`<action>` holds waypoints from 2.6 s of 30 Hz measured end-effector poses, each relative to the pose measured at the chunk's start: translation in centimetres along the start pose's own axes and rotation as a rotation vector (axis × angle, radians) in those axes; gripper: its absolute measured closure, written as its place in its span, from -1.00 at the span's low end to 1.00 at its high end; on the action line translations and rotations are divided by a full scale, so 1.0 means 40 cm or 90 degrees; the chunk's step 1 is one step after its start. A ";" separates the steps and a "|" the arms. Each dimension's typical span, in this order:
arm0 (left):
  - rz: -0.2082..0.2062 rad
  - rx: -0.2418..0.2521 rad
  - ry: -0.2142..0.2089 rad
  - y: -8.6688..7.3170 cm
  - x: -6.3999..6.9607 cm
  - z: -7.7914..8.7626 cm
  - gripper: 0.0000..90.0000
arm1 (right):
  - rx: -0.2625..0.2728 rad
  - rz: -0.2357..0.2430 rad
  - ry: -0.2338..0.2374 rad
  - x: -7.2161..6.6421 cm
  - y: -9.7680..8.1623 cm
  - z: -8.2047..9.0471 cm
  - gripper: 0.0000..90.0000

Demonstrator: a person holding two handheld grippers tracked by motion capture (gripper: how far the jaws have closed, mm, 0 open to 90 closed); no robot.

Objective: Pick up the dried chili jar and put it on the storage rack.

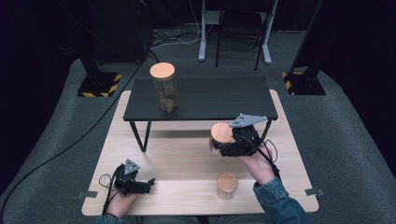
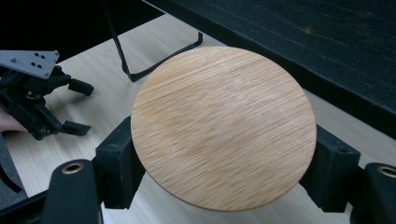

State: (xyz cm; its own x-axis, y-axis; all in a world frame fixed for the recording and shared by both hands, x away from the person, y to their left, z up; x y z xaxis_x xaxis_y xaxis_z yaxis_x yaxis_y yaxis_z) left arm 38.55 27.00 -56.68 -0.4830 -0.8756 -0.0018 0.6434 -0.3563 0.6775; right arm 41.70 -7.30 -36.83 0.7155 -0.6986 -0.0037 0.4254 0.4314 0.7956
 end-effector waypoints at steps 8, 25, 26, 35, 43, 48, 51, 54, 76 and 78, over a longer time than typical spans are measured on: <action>0.000 0.000 0.000 0.000 0.000 0.000 -0.99 | 0.000 -0.011 0.004 -0.001 0.017 0.015 -0.45; 0.000 -0.001 0.000 0.000 0.000 0.000 -0.99 | 0.007 -0.007 -0.003 -0.002 0.054 0.040 -0.45; 0.000 0.000 0.000 0.000 0.000 0.000 -0.99 | 0.006 -0.007 -0.002 -0.002 0.056 0.041 -0.45; 0.000 -0.001 0.000 0.000 0.000 0.000 -0.99 | 0.009 -0.003 -0.002 -0.004 0.077 0.047 -0.45; 0.000 0.000 0.000 0.000 0.000 0.000 -0.99 | 0.012 -0.002 -0.005 0.001 0.099 0.052 -0.45; 0.000 0.000 0.000 0.000 0.000 0.000 -0.99 | 0.015 0.001 -0.007 0.001 0.116 0.058 -0.45; 0.000 -0.001 0.000 0.000 0.000 0.000 -0.99 | 0.018 0.001 -0.009 0.003 0.126 0.061 -0.45; 0.000 -0.001 0.000 0.000 0.000 0.000 -0.99 | 0.021 0.001 -0.011 0.006 0.138 0.062 -0.45; -0.001 0.000 -0.002 0.000 0.001 0.000 -0.99 | 0.025 -0.013 -0.030 0.055 0.209 0.026 -0.45; -0.001 0.000 -0.002 0.000 0.001 0.000 -0.99 | 0.026 -0.014 -0.032 0.061 0.214 0.019 -0.45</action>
State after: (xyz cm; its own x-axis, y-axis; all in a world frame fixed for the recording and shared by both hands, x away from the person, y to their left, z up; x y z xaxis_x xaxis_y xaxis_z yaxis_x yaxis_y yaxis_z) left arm 38.53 26.96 -56.68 -0.4859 -0.8740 -0.0009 0.6428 -0.3581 0.6771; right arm 46.69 -5.75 -29.57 0.6774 -0.7356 0.0075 0.4173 0.3927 0.8195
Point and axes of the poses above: each handheld gripper's, and its own axes: z roughly backward along the jaws, y roughly out of its top, x roughly to its right, the point moved 5 cm from there along -z, roughly forward along the jaws, and after that the axes turned 3 degrees about -x, right-handed, at the moved point
